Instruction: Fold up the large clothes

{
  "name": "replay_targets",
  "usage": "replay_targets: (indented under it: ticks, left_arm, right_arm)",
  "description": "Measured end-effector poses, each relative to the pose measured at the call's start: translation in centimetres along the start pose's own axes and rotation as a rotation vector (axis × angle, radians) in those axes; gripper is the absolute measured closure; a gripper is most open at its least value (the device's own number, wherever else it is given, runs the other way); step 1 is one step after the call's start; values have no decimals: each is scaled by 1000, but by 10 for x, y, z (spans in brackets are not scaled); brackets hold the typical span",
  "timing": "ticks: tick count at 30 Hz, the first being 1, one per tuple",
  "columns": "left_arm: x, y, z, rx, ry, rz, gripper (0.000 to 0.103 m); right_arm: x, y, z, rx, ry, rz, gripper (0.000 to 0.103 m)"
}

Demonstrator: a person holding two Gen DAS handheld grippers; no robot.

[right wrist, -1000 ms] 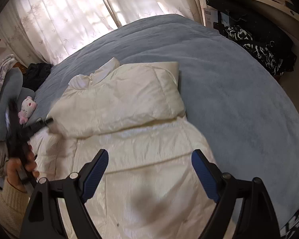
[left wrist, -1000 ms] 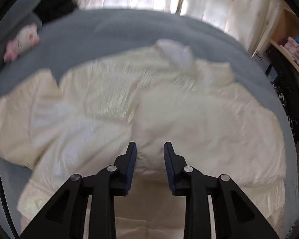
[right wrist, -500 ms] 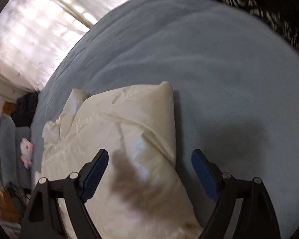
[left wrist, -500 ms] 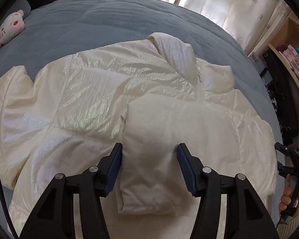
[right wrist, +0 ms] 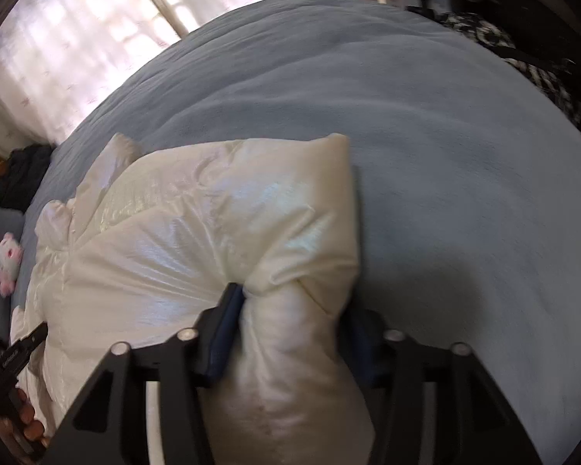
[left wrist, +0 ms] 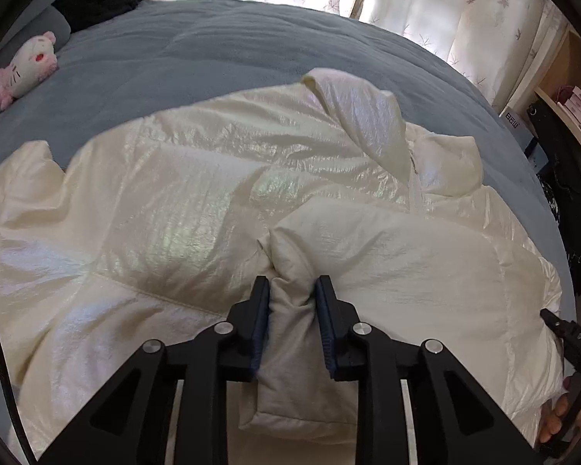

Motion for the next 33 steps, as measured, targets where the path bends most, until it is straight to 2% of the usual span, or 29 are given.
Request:
replay_targets:
  ticks: [2,5,8,11,13,16,17,19,20,23,25,27,28,29,31,33]
  left_arm:
    - [0,-1,-14,33,-23,14,78]
    - [-2,-1,-47,125,-60,13,77]
    - [7,7,-67,146,-19,5,77]
    - [26,22,-61,83,43,15,77]
    - [38,31,-48,45,47,41,77]
    - [43,48,-22,-1,-11,62,77]
    - [41,50,-18,-4,-3,60,77]
    - [34,50,-13,-9,29,49,79]
    - [28,49,-14,-9,48,39,79]
    - [22,47,-16,-9,73,29,79]
    - [23,48,-17,-5,65,36,79]
    - [24,49,-16,3,43,50,79]
    - [27,50,-15,9,30,62,79]
    - [29,51,-17,15,18,74,79]
    - [32,54,-22,22,-1,84,79]
    - [32,54,-30,29,-12,80,79]
  right_arm:
    - [-4,0,-15,12,24,3,48]
    - [-18,6,-54,115,74,-61,47]
    - [-53,27,-84,179,20,-154,46]
    - [-97,50,-79,108,-117,-227,46]
    - [-117,66,-68,68,-158,-277,46]
    - [-136,90,-38,17,-136,-338,46]
    - [-139,94,-30,12,-121,-348,48]
    - [-128,99,-22,24,-105,-355,49]
    - [-115,97,-23,32,-111,-347,54]
    - [-75,84,-36,98,-54,-284,59]
    - [-45,73,-45,175,48,-233,59]
    - [-15,65,-47,196,136,-165,54]
    - [-2,63,-46,185,134,-118,45]
    - [10,61,-46,168,95,-71,42]
    - [23,60,-42,140,31,-3,42]
    - [21,59,-48,155,38,-3,42]
Point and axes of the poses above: each gripper's, at about its wrist camera, not at the fingertips, and z roughly the way its jaws point, x to its right, y to its underside, the point moved 3 cm from there along z, roughly the way its jaws point, and after that the axes turned 4 degrees about z, right-handed, at the moved point
